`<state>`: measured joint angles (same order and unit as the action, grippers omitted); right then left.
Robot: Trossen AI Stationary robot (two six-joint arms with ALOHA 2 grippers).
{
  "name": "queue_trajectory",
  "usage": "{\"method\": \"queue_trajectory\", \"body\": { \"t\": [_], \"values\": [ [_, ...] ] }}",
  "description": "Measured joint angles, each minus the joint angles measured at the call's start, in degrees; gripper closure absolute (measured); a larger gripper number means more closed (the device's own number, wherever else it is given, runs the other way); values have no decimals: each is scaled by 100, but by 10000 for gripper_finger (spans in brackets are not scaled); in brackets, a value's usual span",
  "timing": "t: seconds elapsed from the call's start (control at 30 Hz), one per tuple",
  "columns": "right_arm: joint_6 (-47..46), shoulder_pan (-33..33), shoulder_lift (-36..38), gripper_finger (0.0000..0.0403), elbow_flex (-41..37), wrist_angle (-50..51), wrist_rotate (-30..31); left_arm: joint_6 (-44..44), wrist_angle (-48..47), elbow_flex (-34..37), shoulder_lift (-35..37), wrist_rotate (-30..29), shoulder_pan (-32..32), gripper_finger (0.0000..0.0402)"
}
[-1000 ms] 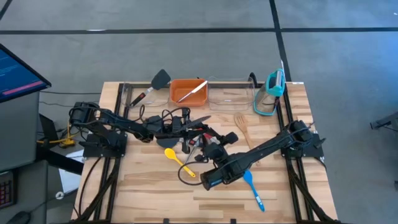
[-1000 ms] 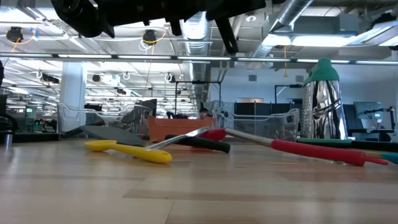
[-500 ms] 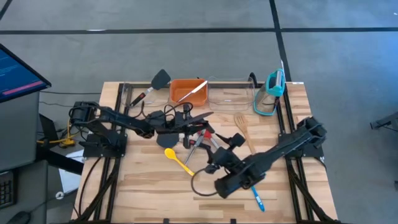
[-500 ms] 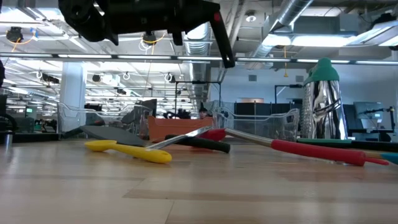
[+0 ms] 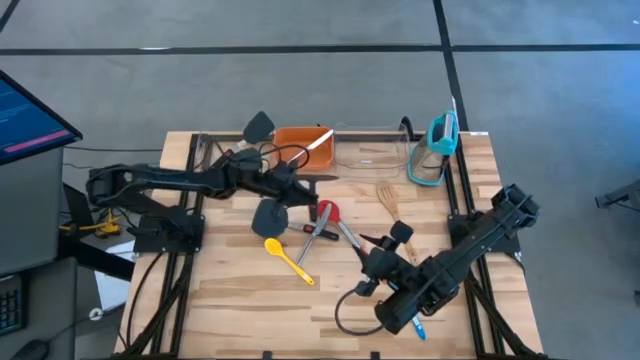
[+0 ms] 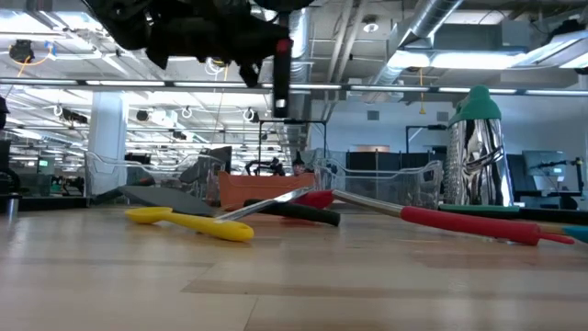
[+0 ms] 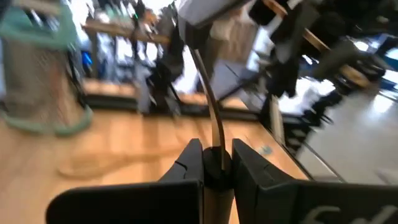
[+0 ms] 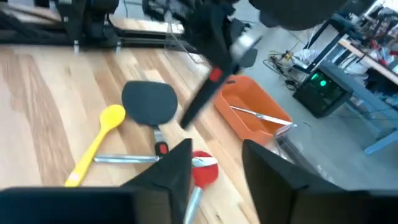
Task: Pick & Place Kitchen Items
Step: Put the black spatula into the left transparent bin
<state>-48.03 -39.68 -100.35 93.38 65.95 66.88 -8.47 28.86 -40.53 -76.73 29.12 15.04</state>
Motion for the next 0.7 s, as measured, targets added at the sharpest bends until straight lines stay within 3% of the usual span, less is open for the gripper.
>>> {"method": "queue_trajectory", "body": {
  "t": [0.13, 0.37, 0.53, 0.7],
  "values": [
    [166, -46, -122, 316, 0, 147, 1, -38, -1161, 0, 482, 486, 42, 389],
    [602, 267, -208, 330, -9, -265, 142, -282, -2322, 2, 697, 495, -322, 389],
    [811, 630, -194, 314, 0, -643, 80, -397, -2431, 2, 697, 319, -706, 389],
    [1511, 924, -195, 265, 0, -1102, -313, -375, -2550, 2, 697, 47, -929, 390]
  ]
}}
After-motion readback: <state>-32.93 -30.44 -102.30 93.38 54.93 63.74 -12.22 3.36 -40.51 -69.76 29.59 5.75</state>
